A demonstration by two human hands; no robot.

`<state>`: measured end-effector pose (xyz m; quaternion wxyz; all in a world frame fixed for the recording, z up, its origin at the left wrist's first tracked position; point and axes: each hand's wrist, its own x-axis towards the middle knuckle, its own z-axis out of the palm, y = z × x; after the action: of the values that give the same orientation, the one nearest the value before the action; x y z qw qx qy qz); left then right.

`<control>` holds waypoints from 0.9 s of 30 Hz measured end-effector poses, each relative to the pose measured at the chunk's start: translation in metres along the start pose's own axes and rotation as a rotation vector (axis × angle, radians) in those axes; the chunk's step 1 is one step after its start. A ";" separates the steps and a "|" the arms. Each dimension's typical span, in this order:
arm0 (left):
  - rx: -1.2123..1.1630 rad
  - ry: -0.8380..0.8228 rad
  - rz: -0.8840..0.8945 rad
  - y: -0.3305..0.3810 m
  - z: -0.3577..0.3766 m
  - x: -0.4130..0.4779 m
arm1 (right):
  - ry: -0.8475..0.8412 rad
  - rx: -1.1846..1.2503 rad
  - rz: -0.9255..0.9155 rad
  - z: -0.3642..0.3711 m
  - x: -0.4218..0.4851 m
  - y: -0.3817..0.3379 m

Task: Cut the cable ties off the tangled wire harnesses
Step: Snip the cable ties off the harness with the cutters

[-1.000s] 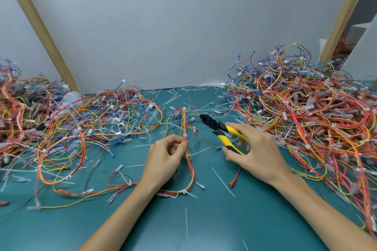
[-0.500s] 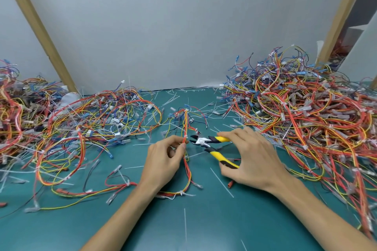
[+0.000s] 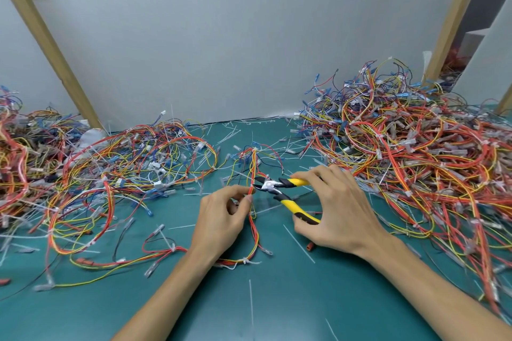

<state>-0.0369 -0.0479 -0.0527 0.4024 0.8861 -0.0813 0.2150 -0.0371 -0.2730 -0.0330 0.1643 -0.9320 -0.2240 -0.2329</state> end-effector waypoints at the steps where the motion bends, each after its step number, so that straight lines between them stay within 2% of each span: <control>1: 0.001 0.002 0.003 0.000 0.000 0.000 | -0.004 0.001 0.004 0.000 0.000 0.000; 8: 0.039 0.014 0.139 0.008 -0.001 -0.003 | -0.043 0.037 0.034 0.003 -0.003 -0.004; 19: 0.047 0.006 0.104 0.011 -0.003 -0.004 | -0.144 -0.014 -0.008 0.003 0.000 0.002; 27: 0.061 0.006 0.094 0.010 -0.003 -0.005 | -0.087 -0.024 -0.057 0.005 0.001 0.002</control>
<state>-0.0453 -0.0527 -0.0462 0.3648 0.8926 -0.1148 0.2386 -0.0335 -0.2719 -0.0364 0.1366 -0.9363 -0.2546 -0.1996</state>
